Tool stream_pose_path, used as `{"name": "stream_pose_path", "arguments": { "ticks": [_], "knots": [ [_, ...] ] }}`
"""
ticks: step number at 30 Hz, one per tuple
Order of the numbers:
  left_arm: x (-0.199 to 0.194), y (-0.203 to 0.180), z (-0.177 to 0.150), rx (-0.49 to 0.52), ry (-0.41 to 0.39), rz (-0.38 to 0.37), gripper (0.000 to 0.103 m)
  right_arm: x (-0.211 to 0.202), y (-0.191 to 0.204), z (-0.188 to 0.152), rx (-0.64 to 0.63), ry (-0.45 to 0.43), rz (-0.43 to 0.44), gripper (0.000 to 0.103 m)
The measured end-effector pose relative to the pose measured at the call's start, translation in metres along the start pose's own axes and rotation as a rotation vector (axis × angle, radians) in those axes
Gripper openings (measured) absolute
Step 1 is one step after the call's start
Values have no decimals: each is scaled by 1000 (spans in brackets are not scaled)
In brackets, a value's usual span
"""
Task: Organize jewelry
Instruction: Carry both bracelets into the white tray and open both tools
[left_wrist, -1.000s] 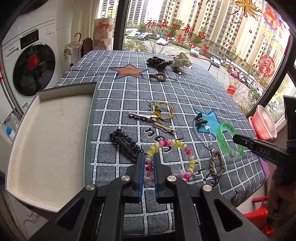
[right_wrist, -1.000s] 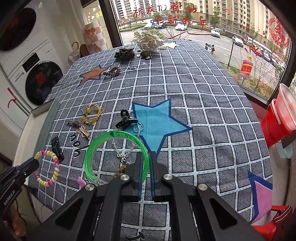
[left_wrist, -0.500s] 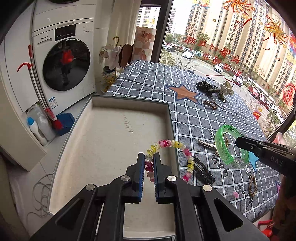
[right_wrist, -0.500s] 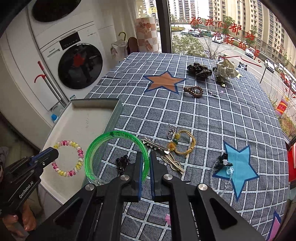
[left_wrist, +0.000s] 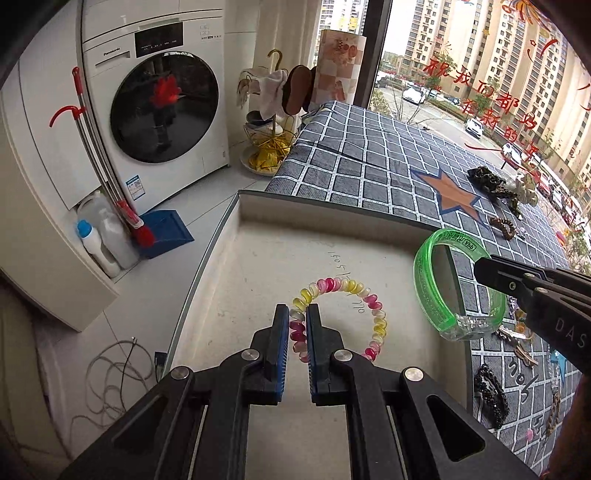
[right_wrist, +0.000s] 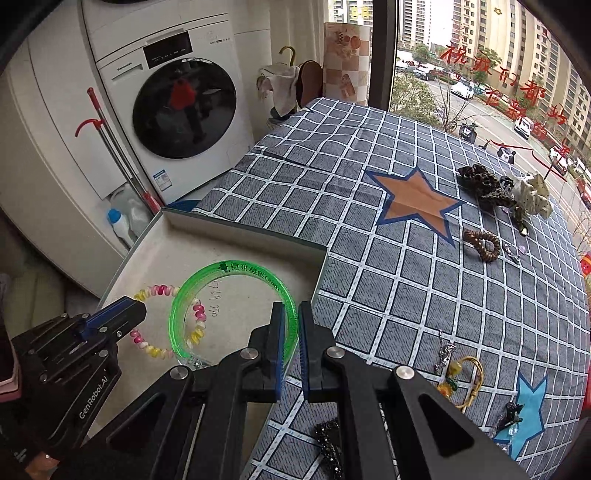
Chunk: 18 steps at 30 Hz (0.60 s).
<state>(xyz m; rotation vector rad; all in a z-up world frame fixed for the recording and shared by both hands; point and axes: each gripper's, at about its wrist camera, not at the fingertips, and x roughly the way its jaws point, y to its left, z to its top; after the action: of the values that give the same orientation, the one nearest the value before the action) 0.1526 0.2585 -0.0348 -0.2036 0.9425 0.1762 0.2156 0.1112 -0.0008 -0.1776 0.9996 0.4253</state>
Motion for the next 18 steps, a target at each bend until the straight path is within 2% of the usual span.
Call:
{"name": "stream_pose_path", "arguments": {
  "ticks": [10, 18],
  "knots": [
    [28, -5, 5, 44, 45, 76, 16, 56, 15, 16, -41, 63, -8, 7],
    [40, -8, 5, 66, 91, 97, 17, 81, 13, 14, -27, 116, -3, 8]
  ]
}}
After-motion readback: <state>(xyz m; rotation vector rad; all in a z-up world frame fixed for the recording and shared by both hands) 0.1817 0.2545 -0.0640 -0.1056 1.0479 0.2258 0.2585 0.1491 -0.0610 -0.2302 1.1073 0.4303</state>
